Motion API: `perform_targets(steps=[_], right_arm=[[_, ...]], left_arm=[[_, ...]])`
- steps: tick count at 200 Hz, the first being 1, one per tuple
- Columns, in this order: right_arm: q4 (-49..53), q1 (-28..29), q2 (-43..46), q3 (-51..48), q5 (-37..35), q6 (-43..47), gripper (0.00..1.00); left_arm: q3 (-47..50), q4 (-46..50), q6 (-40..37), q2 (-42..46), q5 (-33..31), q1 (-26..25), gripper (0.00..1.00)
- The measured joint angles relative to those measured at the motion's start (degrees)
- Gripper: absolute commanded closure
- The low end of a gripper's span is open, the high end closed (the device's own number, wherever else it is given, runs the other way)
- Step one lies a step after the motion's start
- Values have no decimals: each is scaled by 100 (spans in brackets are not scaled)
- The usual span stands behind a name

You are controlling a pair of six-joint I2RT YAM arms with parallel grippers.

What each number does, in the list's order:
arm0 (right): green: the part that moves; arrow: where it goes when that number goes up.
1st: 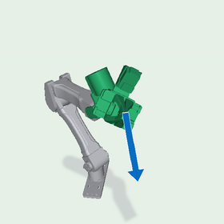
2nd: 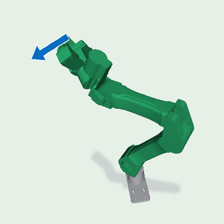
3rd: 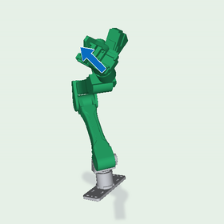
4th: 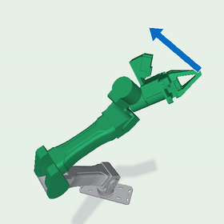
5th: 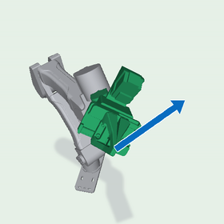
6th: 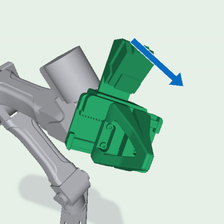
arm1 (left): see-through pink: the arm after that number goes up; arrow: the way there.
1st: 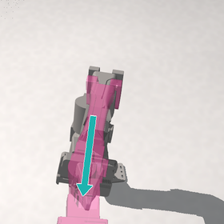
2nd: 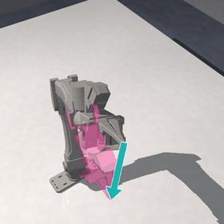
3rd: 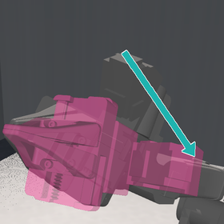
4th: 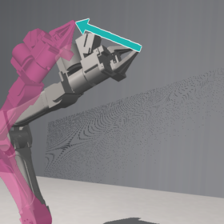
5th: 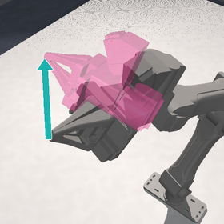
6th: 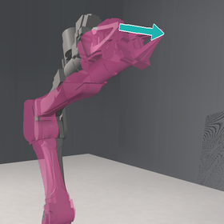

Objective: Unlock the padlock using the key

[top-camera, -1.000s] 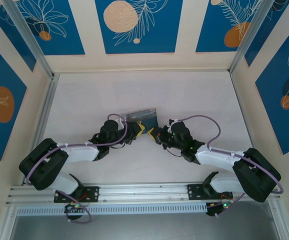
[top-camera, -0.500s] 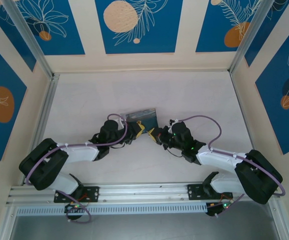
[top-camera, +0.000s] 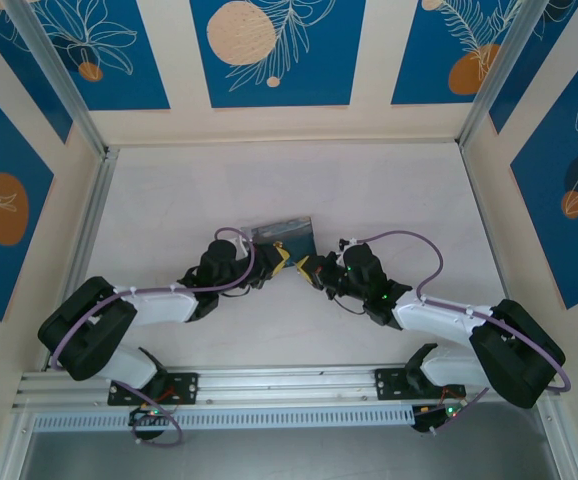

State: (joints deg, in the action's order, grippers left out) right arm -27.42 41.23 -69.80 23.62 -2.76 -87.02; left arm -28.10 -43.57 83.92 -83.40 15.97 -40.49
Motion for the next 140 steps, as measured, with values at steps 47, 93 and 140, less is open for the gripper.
perform_targets(steps=[47, 93, 140], right_arm=[[22, 2, 114, 0, -2, 0, 100], [24, 2, 111, 2, 0, 0, 100], [-157, 2, -28, 2, 15, 0, 100]], left_arm=[[0, 2, 0, 0, -13, 0, 100], [0, 2, 0, 0, -13, -2, 100], [0, -33, 118, 0, -26, 0, 100]])
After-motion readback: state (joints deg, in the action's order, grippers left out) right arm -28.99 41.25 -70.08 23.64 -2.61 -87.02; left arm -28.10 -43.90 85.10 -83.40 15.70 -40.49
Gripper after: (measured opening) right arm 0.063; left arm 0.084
